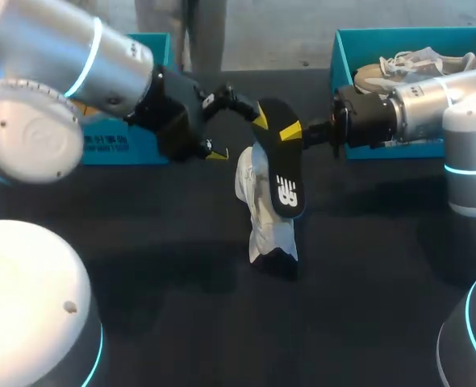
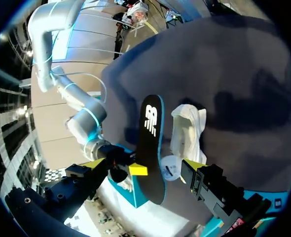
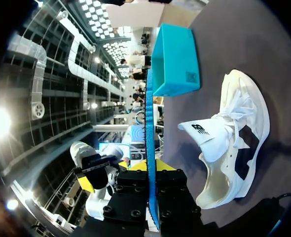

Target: Take the shoe out of the shoebox, open the shoe tongue, remove and reinsert the insole, then place the shoe into the shoebox

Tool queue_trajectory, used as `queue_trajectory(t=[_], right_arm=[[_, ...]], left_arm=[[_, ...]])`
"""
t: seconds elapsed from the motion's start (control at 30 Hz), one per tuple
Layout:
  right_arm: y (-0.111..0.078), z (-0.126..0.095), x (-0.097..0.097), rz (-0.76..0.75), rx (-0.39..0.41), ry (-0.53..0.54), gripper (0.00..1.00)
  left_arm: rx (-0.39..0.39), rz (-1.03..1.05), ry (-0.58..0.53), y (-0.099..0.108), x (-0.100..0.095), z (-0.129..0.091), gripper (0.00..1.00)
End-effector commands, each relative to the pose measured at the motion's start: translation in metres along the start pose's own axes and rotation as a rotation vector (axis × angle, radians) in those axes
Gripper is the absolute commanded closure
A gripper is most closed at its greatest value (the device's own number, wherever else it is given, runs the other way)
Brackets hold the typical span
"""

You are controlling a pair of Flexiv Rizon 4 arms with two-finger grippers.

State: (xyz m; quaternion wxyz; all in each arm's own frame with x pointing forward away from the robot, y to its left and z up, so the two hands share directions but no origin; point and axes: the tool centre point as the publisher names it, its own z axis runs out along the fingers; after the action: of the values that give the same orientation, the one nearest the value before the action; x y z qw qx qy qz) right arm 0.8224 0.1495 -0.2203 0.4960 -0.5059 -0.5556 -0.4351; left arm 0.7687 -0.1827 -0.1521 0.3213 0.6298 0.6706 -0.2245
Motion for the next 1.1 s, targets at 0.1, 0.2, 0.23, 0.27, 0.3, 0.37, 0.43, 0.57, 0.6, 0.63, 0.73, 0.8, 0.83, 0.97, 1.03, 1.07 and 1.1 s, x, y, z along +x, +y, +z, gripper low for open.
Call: queue_trajectory(t=[0.1,0.2,0.23,0.27,0.3,0.37,0.43,0.57,0.6,0.63,0.73,0.8,0.83,0.97,1.03,1.07,1.1], right_arm=[[0.001,0.004,0.001,0.006,0.005,-0.014,1.0],[0.001,0.006,-0.001,0.009,0.008,-0.015,1.0],[0.001,0.006,-0.001,0.01,0.01,-0.014,1.0],[0.001,0.007,-0.001,0.011,0.011,-0.014,1.0],[0.001,0.007,-0.001,0.011,0.012,-0.013,1.0],[0.001,0.009,-0.001,0.012,0.015,-0.012,1.0],[0.001,0.01,-0.002,0.011,0.018,-0.01,1.0],[0.0,0.013,-0.005,0.014,0.019,-0.009,1.0],[-0.001,0.014,-0.006,0.016,0.019,-0.009,1.0],[-0.001,0.015,-0.007,0.018,0.018,-0.01,1.0],[-0.002,0.017,-0.01,0.021,0.017,-0.009,1.0],[-0.002,0.018,-0.013,0.023,0.016,-0.009,1.0],[-0.003,0.018,-0.013,0.023,0.016,-0.009,1.0],[-0.003,0.02,-0.015,0.025,0.017,-0.013,1.0],[-0.002,0.022,-0.015,0.026,0.023,-0.018,1.0],[-0.002,0.022,-0.015,0.028,0.026,-0.022,1.0],[-0.002,0.022,-0.015,0.028,0.027,-0.023,1.0]], left_arm=[[0.012,0.013,0.44,0.004,-0.003,-0.001,0.0],[0.021,0.009,0.48,0.005,-0.006,0.001,0.0],[0.022,0.008,0.491,0.006,-0.007,0.002,0.0],[0.032,0.003,0.498,0.007,-0.01,0.003,0.0],[0.034,-0.007,0.498,0.007,-0.011,0.003,0.0],[0.03,-0.019,0.513,0.011,-0.016,0.004,0.0],[0.034,-0.041,0.532,0.015,-0.019,0.005,0.0],[0.051,-0.082,0.567,0.023,-0.026,0.005,0.0],[0.062,-0.093,0.577,0.025,-0.028,0.005,0.0],[0.071,-0.09,0.591,0.027,-0.029,0.005,0.0],[0.084,-0.097,0.639,0.033,-0.029,0.005,0.0],[0.088,-0.094,0.671,0.036,-0.029,0.005,0.0],[0.091,-0.092,0.681,0.037,-0.029,0.005,0.0],[0.077,-0.075,0.729,0.04,-0.028,0.006,0.0],[0.078,-0.071,0.747,0.041,-0.028,0.006,0.0],[0.079,-0.071,0.753,0.041,-0.028,0.006,0.0],[0.078,-0.069,0.76,0.042,-0.028,0.006,0.0]])
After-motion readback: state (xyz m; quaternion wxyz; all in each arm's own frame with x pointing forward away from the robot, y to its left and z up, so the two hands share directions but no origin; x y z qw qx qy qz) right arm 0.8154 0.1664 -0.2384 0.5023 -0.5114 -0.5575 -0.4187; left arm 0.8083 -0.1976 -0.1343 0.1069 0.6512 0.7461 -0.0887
